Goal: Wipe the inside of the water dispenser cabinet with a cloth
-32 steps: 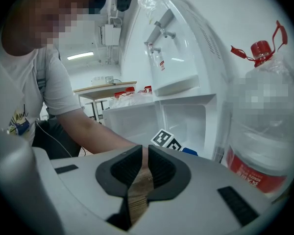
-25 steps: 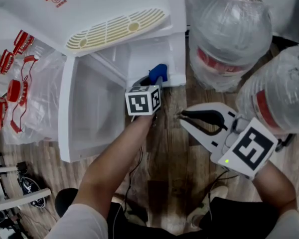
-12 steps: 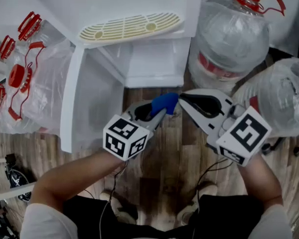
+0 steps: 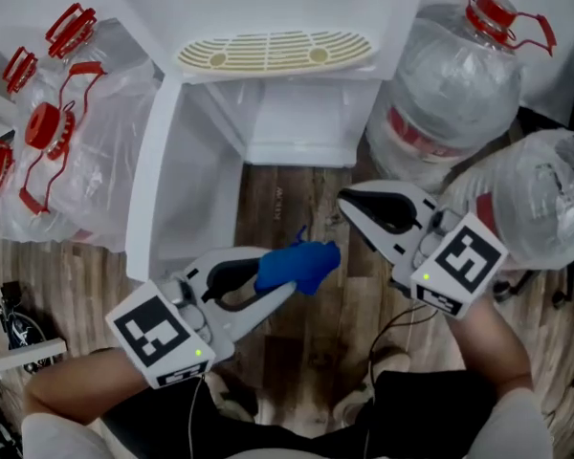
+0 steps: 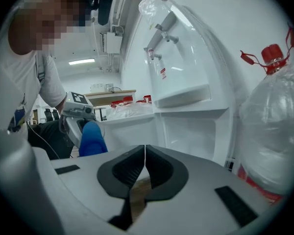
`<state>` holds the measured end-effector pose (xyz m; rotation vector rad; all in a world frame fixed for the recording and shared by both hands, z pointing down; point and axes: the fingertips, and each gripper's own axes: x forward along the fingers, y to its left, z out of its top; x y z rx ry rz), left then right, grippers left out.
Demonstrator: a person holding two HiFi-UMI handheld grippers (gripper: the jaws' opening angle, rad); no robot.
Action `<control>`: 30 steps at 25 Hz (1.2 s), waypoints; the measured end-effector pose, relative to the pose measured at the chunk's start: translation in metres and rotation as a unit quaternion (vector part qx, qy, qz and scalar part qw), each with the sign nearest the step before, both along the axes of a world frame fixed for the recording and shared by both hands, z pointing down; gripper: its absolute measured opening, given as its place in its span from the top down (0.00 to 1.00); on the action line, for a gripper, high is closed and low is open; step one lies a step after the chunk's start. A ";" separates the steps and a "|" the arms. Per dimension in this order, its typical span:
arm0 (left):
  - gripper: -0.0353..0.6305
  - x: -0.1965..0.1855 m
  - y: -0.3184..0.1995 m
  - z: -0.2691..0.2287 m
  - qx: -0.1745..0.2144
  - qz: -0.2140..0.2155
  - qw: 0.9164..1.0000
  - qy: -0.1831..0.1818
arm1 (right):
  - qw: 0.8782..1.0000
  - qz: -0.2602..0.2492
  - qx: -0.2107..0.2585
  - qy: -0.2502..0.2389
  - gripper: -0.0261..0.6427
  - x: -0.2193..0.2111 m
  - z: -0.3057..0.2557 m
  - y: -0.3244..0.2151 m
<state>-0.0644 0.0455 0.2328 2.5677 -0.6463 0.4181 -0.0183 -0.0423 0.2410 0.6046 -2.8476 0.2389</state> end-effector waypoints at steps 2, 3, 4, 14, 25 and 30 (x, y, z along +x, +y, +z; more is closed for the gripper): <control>0.79 0.000 0.009 -0.004 -0.008 0.011 1.000 0.019 | 1.000 -0.006 -0.011 -0.008 0.95 -0.006 0.002 0.004; 0.79 0.002 0.012 -0.003 -0.010 0.021 0.999 0.026 | 1.000 -0.007 -0.015 -0.014 0.96 -0.008 0.001 0.005; 0.79 0.006 0.015 -0.001 -0.011 0.035 0.999 0.032 | 1.000 -0.008 -0.017 -0.018 0.96 -0.009 -0.001 0.006; 0.79 0.031 0.028 0.012 -0.006 0.135 0.990 0.047 | 1.000 -0.022 -0.010 -0.017 0.96 -0.031 0.004 0.008; 0.79 0.027 0.026 0.019 -0.007 0.138 0.990 0.041 | 0.999 -0.036 0.001 -0.032 0.96 -0.035 0.000 0.012; 0.79 0.031 0.025 0.020 -0.004 0.147 0.988 0.041 | 0.999 -0.037 0.010 -0.030 0.96 -0.034 -0.001 0.012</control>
